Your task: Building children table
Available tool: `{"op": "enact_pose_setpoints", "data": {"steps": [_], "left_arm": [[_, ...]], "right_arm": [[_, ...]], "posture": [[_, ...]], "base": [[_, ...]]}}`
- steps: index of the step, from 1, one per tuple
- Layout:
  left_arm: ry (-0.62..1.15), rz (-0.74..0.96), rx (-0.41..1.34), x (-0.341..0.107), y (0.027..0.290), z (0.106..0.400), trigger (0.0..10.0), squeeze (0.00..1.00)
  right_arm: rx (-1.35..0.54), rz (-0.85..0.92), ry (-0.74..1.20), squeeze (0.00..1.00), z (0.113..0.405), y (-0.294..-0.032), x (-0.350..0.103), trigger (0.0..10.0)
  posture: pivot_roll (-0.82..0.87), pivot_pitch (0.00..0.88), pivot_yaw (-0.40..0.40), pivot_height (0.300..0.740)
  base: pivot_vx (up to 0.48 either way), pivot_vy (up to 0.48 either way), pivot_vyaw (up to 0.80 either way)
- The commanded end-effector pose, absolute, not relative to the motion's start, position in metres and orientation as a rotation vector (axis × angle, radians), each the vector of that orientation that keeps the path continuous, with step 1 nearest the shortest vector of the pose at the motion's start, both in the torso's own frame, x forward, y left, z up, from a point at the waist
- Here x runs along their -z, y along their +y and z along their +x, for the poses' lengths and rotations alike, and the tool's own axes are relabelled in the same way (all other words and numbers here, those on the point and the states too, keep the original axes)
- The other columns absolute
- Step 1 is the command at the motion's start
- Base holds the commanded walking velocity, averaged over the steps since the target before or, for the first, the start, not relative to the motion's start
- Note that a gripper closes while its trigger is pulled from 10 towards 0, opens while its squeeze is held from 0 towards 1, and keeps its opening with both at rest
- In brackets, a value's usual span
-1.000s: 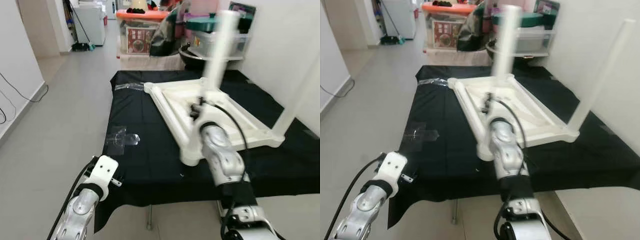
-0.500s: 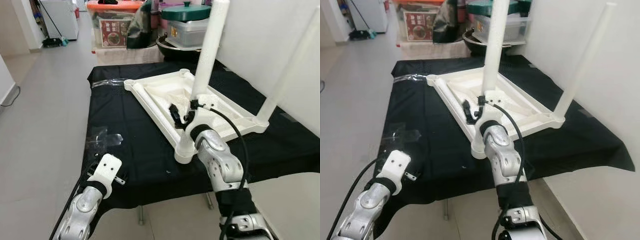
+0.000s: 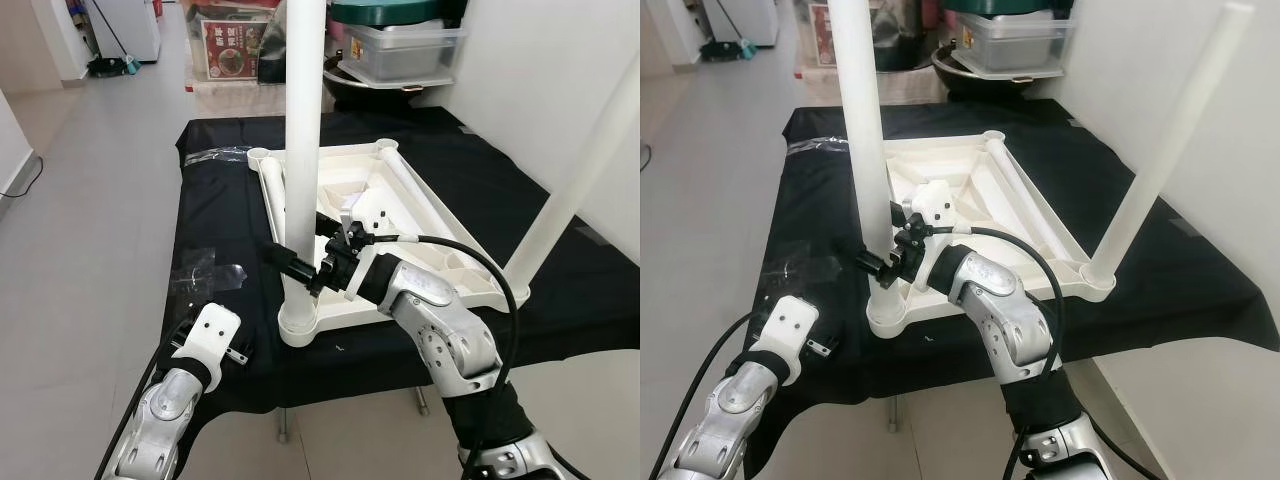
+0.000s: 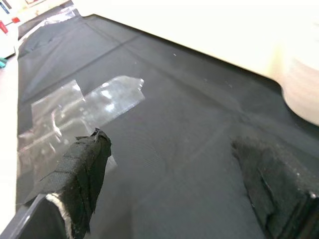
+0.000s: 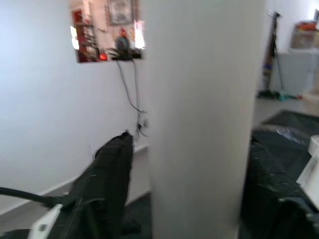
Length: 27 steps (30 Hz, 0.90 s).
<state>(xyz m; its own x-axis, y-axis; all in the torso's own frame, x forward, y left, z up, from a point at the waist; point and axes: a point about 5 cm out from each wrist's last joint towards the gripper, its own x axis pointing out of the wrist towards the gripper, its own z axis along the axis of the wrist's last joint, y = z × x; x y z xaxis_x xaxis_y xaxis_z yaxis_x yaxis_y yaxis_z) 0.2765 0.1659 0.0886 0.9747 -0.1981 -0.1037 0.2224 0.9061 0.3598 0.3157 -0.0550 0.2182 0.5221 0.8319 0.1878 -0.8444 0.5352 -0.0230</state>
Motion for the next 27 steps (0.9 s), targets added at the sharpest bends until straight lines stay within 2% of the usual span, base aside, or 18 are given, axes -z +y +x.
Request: {"op": "enact_pose_setpoints", "data": {"steps": [1,2,3,4,5,8,9,11,13,15,16,20,21,23,24,25,26,27], "left_arm": [[0.078,0.384,0.216,-0.085,0.168,0.274,10.0,0.0],[0.08,0.385,0.217,-0.084,0.168,0.273,10.0,0.0],[0.078,0.384,0.219,-0.085,0.167,0.274,10.0,0.0],[0.078,0.384,0.219,-0.085,0.167,0.274,10.0,0.0],[0.074,0.384,0.222,-0.086,0.165,0.275,10.0,0.0],[0.073,0.385,0.224,-0.087,0.165,0.275,10.0,0.0],[0.072,0.385,0.227,-0.087,0.164,0.275,10.0,0.0],[0.072,0.385,0.227,-0.087,0.164,0.275,10.0,0.0],[0.078,0.387,0.23,-0.085,0.165,0.273,10.0,0.0],[0.078,0.387,0.23,-0.085,0.165,0.273,10.0,0.0],[0.08,0.387,0.23,-0.085,0.166,0.272,10.0,0.0],[0.081,0.385,0.233,-0.084,0.165,0.272,10.0,0.0],[0.08,0.384,0.239,-0.084,0.162,0.273,10.0,0.0],[0.08,0.384,0.239,-0.084,0.162,0.273,10.0,0.0],[0.076,0.382,0.244,-0.085,0.16,0.274,10.0,0.0],[0.075,0.383,0.244,-0.086,0.162,0.275,10.0,0.0],[0.075,0.383,0.244,-0.086,0.162,0.275,10.0,0.0],[0.075,0.384,0.243,-0.086,0.163,0.275,10.0,0.0]], "right_arm": [[-0.995,0.068,-0.162,0.0,0.317,-0.051,-0.212,0.0],[-0.921,0.101,-0.155,0.0,0.323,-0.054,-0.211,0.0],[-0.76,0.13,-0.111,0.0,0.335,-0.062,-0.205,0.0],[-0.76,0.13,-0.111,0.0,0.335,-0.062,-0.205,0.0],[-0.47,0.148,-0.011,0.0,0.349,-0.082,-0.19,0.0],[-0.357,0.138,0.032,0.0,0.353,-0.092,-0.182,0.0],[-0.175,0.118,0.076,0.0,0.356,-0.111,-0.172,0.0],[-0.175,0.118,0.076,0.0,0.356,-0.111,-0.172,0.0],[0.149,0.096,0.113,0.0,0.35,-0.146,-0.158,0.0],[0.149,0.096,0.113,0.0,0.35,-0.146,-0.158,0.0],[0.246,0.075,0.1,0.0,0.345,-0.155,-0.156,0.0],[0.259,0.067,0.095,0.0,0.34,-0.153,-0.156,0.0],[0.185,0.048,0.082,0.0,0.338,-0.139,-0.16,10.0],[0.185,0.048,0.082,0.0,0.338,-0.139,-0.16,10.0],[0.056,0.104,0.037,0.03,0.336,-0.121,-0.168,10.0],[-0.176,0.155,-0.017,1.0,0.335,-0.099,-0.182,10.0],[-0.176,0.155,-0.017,1.0,0.335,-0.099,-0.182,10.0],[-0.324,0.186,-0.056,1.0,0.334,-0.084,-0.192,10.0]], "posture": [[0.11,0.0,-0.063,0.74],[0.11,0.0,-0.063,0.74],[0.11,0.0,-0.057,0.74],[0.11,0.0,-0.057,0.74],[0.11,0.0,-0.055,0.74],[0.11,0.0,-0.055,0.74],[0.11,0.0,-0.053,0.74],[0.11,0.0,-0.053,0.74],[0.1,0.0,-0.047,0.74],[0.1,0.0,-0.047,0.74],[0.1,0.0,-0.046,0.74],[0.09,0.0,-0.039,0.74],[0.09,0.0,-0.038,0.74],[0.09,0.0,-0.038,0.74],[0.09,0.0,-0.04,0.74],[0.09,0.0,-0.044,0.74],[0.09,0.0,-0.044,0.74],[0.09,0.0,-0.044,0.74]], "base": [[0.0,0.0,0.0],[0.0,0.0,0.0],[0.0,0.0,0.0],[0.0,0.0,0.0],[0.0,0.0,0.0],[0.0,0.0,0.0],[0.0,0.0,0.0],[0.0,0.0,0.0],[0.0,0.0,0.0],[0.0,0.0,0.0],[0.0,0.0,0.0],[0.0,0.0,0.0],[0.0,0.0,0.0],[0.0,0.0,0.0],[0.0,0.0,0.0],[0.0,0.0,0.0],[0.0,0.0,0.0],[0.0,0.0,0.0]]}}
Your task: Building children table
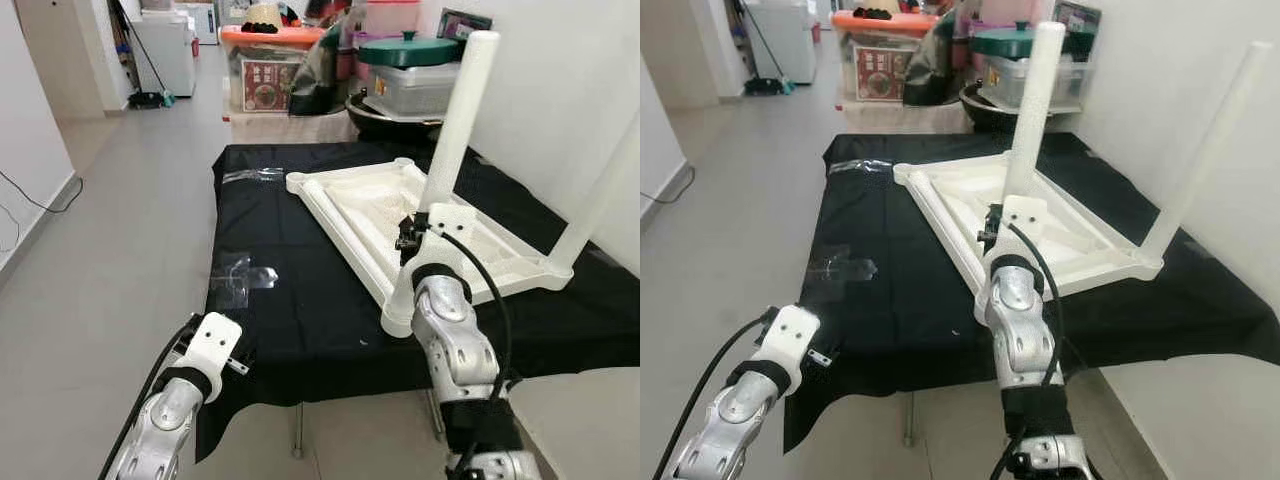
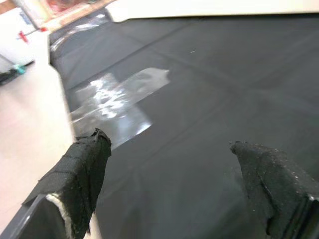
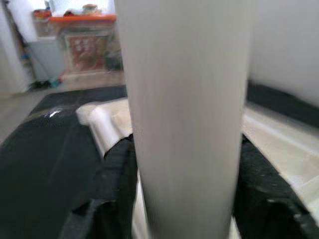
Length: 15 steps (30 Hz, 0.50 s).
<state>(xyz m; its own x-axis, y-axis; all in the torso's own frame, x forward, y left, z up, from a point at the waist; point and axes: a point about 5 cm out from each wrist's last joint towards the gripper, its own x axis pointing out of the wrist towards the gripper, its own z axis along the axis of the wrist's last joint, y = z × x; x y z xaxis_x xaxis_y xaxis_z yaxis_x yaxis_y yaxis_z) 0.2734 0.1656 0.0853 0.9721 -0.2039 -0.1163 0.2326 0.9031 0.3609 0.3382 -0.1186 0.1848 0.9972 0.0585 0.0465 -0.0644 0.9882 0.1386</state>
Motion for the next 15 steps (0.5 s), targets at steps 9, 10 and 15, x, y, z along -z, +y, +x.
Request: {"op": "enact_pose_setpoints", "data": {"steps": [9,10,15], "left_arm": [[0.074,0.38,0.242,-0.085,0.16,0.277,10.0,0.0],[0.074,0.38,0.242,-0.085,0.16,0.277,10.0,0.0],[0.071,0.376,0.239,-0.085,0.159,0.277,10.0,0.0]], "right_arm": [[-1.029,0.047,-0.157,0.0,0.303,-0.042,-0.204,10.0],[-1.029,0.047,-0.157,0.0,0.303,-0.042,-0.204,10.0],[-1.104,-0.031,-0.161,0.0,0.305,-0.034,-0.204,10.0]], "posture": [[0.1,0.0,-0.053,0.74],[0.1,0.0,-0.053,0.74],[0.11,0.0,-0.063,0.74]], "base": [[0.0,0.0,0.0],[0.0,0.0,0.0],[0.0,0.0,0.0]]}}
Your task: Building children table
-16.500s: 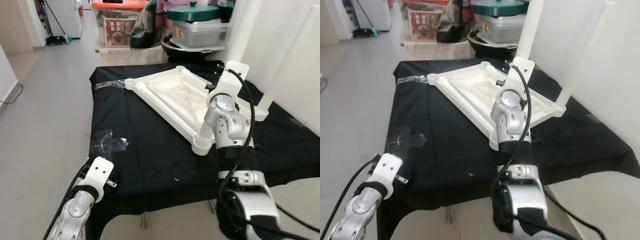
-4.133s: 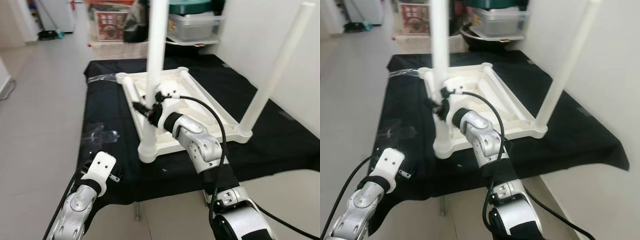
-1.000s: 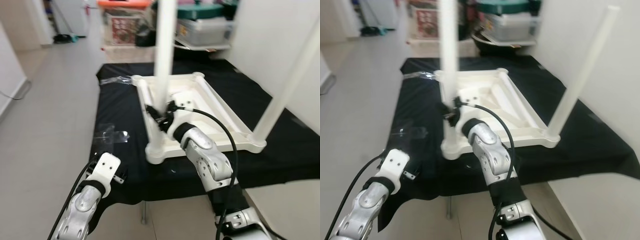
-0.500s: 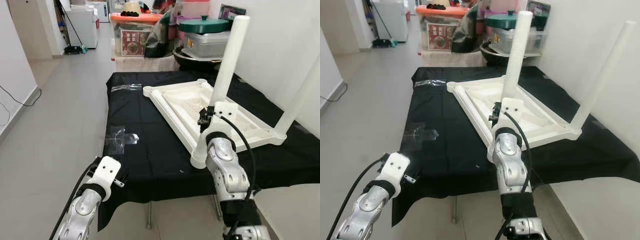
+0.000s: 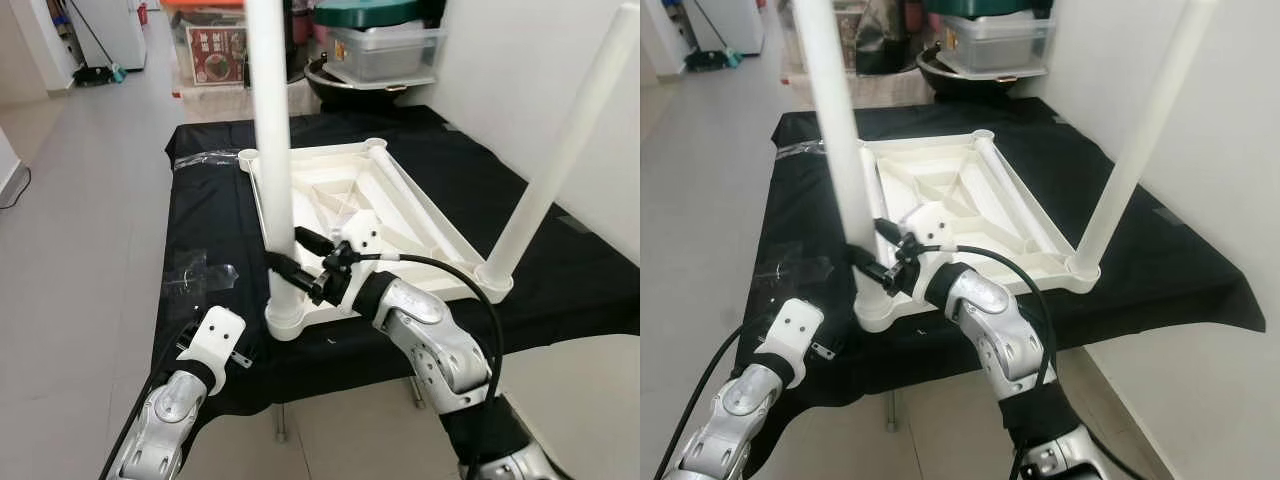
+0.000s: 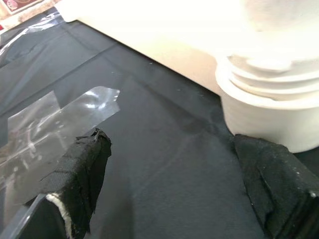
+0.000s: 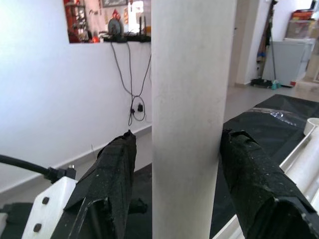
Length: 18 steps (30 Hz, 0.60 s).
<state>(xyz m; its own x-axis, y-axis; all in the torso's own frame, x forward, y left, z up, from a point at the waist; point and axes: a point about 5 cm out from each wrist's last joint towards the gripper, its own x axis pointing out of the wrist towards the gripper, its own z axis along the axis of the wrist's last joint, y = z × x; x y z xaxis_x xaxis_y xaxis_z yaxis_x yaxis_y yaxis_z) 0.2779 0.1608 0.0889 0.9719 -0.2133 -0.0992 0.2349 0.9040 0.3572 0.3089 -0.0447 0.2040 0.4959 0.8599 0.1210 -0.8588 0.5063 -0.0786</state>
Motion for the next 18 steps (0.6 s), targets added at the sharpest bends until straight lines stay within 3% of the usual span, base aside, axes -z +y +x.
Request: {"op": "enact_pose_setpoints", "data": {"steps": [1,4,7,13,14,18], "left_arm": [[0.071,0.376,0.239,-0.085,0.159,0.277,10.0,0.0],[0.073,0.377,0.235,-0.085,0.159,0.277,10.0,0.0],[0.066,0.378,0.232,-0.086,0.158,0.279,10.0,0.0],[0.067,0.38,0.228,-0.085,0.16,0.279,10.0,0.0],[0.067,0.38,0.228,-0.084,0.159,0.278,10.0,0.0],[0.067,0.381,0.229,-0.084,0.158,0.279,10.0,0.0]], "right_arm": [[-1.104,-0.031,-0.161,0.0,0.305,-0.034,-0.204,10.0],[-1.09,-0.056,-0.158,0.0,0.314,-0.03,-0.204,10.0],[-0.98,-0.124,-0.15,0.0,0.343,-0.023,-0.211,10.0],[-0.921,-0.099,-0.147,0.0,0.355,-0.024,-0.221,10.0],[-0.903,-0.066,-0.148,0.0,0.358,-0.025,-0.224,0.0],[-0.893,-0.044,-0.149,0.0,0.359,-0.025,-0.226,0.0]], "posture": [[0.11,0.0,-0.063,0.74],[0.11,0.0,-0.063,0.74],[0.13,0.0,-0.072,0.74],[0.12,0.0,-0.074,0.74],[0.12,0.0,-0.077,0.74],[0.12,0.0,-0.077,0.74]], "base": [[0.0,0.0,0.0],[0.0,0.0,0.0],[0.0,0.0,0.0],[0.0,0.0,0.0],[0.0,0.0,0.0],[0.0,0.0,0.0]]}}
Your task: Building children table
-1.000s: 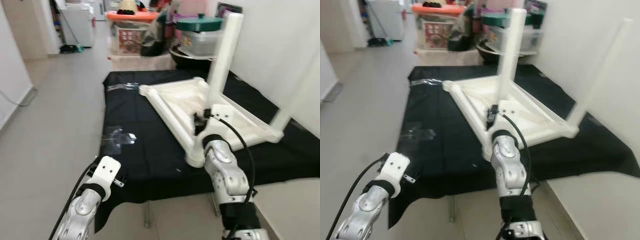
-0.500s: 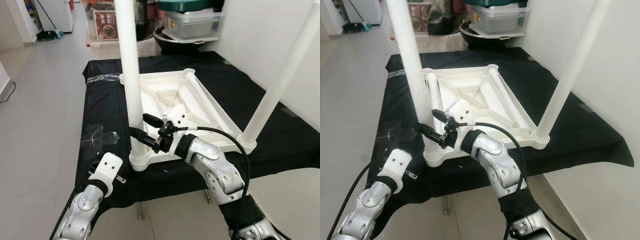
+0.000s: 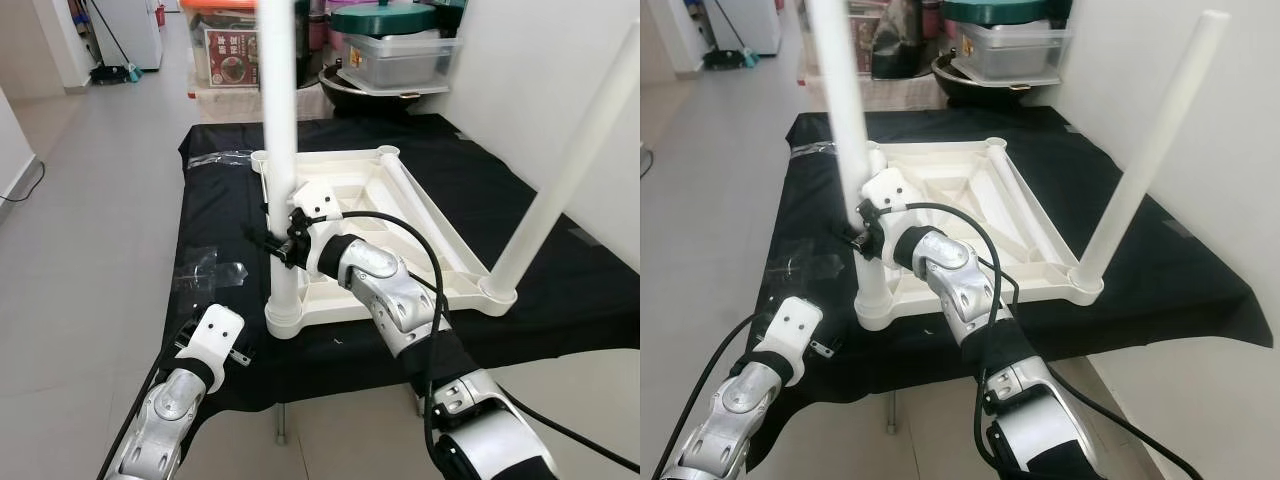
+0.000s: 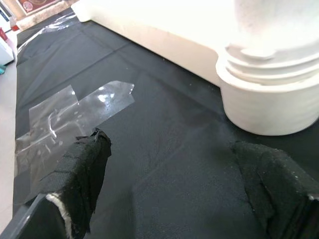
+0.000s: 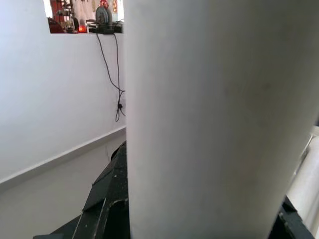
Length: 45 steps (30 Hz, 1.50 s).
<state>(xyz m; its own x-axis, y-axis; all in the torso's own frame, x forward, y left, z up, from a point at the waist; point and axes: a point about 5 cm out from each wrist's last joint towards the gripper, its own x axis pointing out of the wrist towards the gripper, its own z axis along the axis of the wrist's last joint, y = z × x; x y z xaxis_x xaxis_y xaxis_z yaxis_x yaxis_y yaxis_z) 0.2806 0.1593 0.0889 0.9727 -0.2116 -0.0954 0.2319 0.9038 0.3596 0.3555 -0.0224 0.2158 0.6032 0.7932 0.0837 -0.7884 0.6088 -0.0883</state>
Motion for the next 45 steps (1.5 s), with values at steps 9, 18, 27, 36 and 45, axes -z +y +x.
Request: {"op": "enact_pose_setpoints", "data": {"steps": [9,18,27,36,45], "left_arm": [[0.068,0.375,0.231,-0.083,0.156,0.276,10.0,0.0],[0.081,0.375,0.239,-0.081,0.159,0.272,10.0,0.0],[0.089,0.379,0.246,-0.08,0.16,0.271,10.0,0.0],[0.082,0.391,0.243,-0.084,0.166,0.276,10.0,0.0],[0.078,0.388,0.243,-0.085,0.162,0.277,10.0,0.0]], "right_arm": [[-0.161,-0.002,0.138,0.0,0.385,-0.088,-0.169,0.0],[0.376,0.003,0.151,0.0,0.354,-0.166,-0.144,4.0],[0.141,0.034,0.032,1.0,0.356,-0.136,-0.173,10.0],[-0.493,0.026,-0.192,0.0,0.371,-0.109,-0.238,10.0],[-0.771,-0.067,-0.108,0.0,0.386,-0.097,-0.243,10.0]], "posture": [[0.11,0.0,-0.07,0.74],[0.09,0.0,-0.054,0.74],[0.09,0.0,-0.038,0.74],[0.1,0.0,-0.039,0.74],[0.13,0.0,-0.058,0.74]], "base": [[0.0,0.0,0.0],[0.0,0.0,0.0],[0.0,0.0,0.0],[0.0,0.0,0.0],[0.0,0.0,0.0]]}}
